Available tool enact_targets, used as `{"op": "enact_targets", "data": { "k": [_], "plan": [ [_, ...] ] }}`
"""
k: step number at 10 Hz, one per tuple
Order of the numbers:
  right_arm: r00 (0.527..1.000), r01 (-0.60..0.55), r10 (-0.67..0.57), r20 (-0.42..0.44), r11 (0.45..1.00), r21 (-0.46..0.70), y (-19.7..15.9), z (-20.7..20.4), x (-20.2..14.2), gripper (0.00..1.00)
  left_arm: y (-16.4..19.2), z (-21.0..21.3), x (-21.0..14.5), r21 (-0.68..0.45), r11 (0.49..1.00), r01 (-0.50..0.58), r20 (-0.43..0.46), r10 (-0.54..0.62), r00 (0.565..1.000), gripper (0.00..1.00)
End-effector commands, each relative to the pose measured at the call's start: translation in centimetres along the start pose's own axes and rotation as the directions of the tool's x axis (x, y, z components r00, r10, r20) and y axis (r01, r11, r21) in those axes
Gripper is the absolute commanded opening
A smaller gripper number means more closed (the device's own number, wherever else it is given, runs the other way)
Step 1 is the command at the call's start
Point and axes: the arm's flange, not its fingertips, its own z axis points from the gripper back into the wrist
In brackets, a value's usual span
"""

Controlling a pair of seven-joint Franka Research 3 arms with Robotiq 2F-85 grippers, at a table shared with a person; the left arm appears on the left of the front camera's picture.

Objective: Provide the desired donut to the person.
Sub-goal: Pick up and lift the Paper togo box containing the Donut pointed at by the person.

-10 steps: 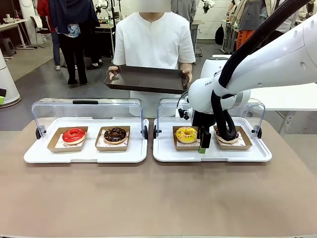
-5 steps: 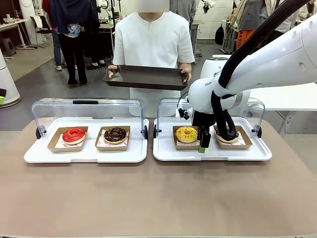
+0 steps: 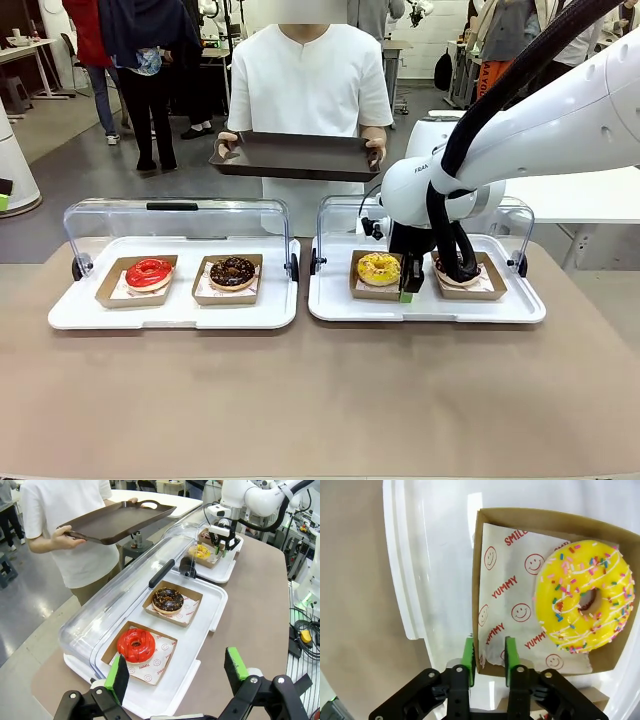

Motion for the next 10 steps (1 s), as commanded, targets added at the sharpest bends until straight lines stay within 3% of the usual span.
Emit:
{"op": "enact_targets", "data": {
  "k": [1,10],
  "plan": [
    [0.999,0.013,-0.012,-0.033,1.0,0.015,-1.1,-2.3,-0.8,0.0,-0.1,0.0,0.0,-0.002,1.0,0.001,0.014,-0.001,1.0,1.0],
    [0.998,-0.026,0.026,-0.059,1.0,0.005,0.5,-0.9,-0.4,0.0,-0.1,0.0,0.0,-0.002,1.0,0.001,0.014,-0.001,1.0,1.0]
  ]
}}
